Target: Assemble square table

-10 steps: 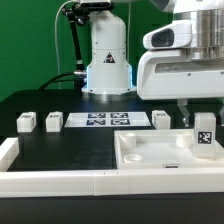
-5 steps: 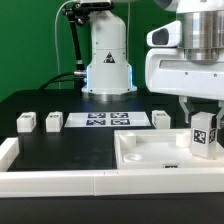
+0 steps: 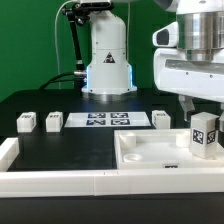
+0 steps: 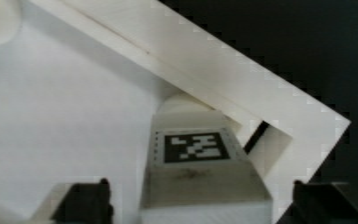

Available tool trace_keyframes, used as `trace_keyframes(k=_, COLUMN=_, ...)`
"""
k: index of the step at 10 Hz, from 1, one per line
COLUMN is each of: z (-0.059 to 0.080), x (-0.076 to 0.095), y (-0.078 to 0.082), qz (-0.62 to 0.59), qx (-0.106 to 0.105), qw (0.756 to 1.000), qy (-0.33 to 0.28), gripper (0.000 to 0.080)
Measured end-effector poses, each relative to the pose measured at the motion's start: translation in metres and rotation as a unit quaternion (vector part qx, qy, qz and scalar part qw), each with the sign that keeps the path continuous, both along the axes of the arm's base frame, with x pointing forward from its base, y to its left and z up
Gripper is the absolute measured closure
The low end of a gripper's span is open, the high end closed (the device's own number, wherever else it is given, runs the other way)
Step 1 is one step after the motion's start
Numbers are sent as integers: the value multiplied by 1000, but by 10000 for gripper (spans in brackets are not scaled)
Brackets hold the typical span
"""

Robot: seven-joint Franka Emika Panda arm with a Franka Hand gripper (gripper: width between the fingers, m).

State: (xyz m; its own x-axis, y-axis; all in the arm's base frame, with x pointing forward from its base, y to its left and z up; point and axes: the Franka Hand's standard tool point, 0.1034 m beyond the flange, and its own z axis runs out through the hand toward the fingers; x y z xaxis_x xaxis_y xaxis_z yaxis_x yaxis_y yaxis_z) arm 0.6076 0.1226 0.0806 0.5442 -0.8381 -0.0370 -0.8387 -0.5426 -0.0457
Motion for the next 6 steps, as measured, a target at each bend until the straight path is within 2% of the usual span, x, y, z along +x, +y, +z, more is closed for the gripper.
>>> trace_keyframes(k=1, z=0, x=-1, y=1, qz=44, qx=-1, qw=999, qy=0, gripper=182)
trace_keyframes(k=4, z=3, x=-3, y=10, qz=172, qx=0, qw=985, qy=5, gripper=151)
trace_keyframes(k=6, z=3, x=-2, y=6, qz=276, qx=1, qw=961, qy=-1, gripper=151)
